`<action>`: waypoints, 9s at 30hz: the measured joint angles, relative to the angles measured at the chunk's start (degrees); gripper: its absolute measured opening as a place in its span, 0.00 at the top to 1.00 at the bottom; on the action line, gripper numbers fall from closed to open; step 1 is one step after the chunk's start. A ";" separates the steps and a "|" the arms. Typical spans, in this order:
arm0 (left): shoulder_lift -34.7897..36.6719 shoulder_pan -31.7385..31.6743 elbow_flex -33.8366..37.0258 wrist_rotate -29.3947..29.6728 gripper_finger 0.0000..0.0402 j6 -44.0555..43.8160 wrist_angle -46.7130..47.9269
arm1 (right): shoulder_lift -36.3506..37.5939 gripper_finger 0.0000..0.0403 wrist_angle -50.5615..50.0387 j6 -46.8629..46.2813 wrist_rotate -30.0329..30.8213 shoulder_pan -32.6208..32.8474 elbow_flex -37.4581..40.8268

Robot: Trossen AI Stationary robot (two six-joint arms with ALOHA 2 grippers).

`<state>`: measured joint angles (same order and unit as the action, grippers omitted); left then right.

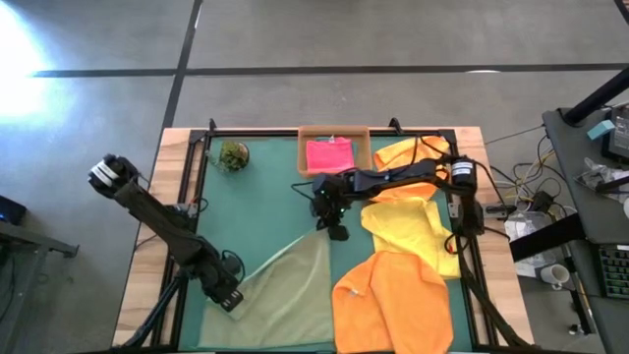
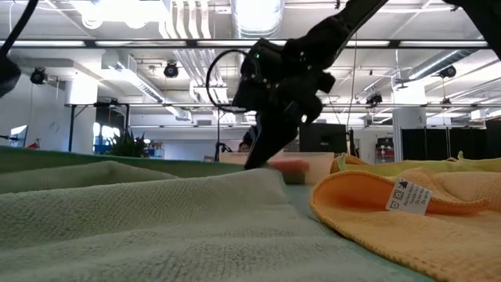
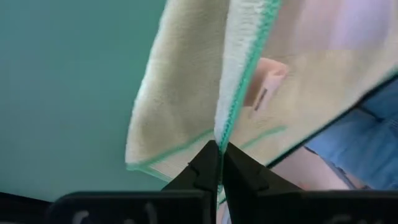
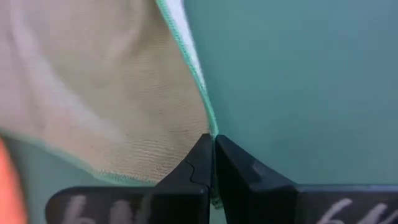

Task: Fold microfiber towels
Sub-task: Fold the green microfiber towel

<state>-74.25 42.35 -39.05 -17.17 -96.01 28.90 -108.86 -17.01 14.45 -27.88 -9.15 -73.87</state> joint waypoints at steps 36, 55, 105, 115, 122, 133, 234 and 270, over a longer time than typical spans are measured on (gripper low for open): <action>5.64 -18.60 -9.79 36.57 1.00 18.29 58.25 | 9.38 0.98 -0.54 -2.67 29.48 -4.79 -0.24; 5.16 -30.27 -11.44 42.26 1.00 29.36 61.14 | 9.45 0.98 0.37 3.17 30.45 -7.29 -0.28; -1.77 -20.26 -13.37 -4.73 1.00 35.43 28.55 | 9.51 0.98 -16.01 -11.38 11.83 12.08 1.51; -4.26 -18.14 -12.99 -6.84 1.00 38.49 28.66 | 9.43 0.98 -14.34 -11.51 9.29 12.29 3.49; -4.36 -18.18 -12.31 -5.75 1.00 39.90 29.05 | 9.43 0.98 -13.99 -14.79 6.42 13.28 3.50; -4.27 -18.18 -11.26 -5.40 0.88 39.94 29.05 | 9.43 0.87 -12.83 -16.73 6.84 13.77 3.50; 11.77 -20.02 8.01 29.85 1.00 67.96 3.18 | -8.37 0.98 4.08 -51.57 26.95 16.35 -19.91; 16.54 -20.20 2.42 27.87 1.00 62.34 14.25 | -30.05 0.98 -2.88 -59.42 19.16 17.33 -43.01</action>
<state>-57.71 22.15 -36.63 10.71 -33.67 43.16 -138.91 -19.89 -44.98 -8.71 8.18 -116.88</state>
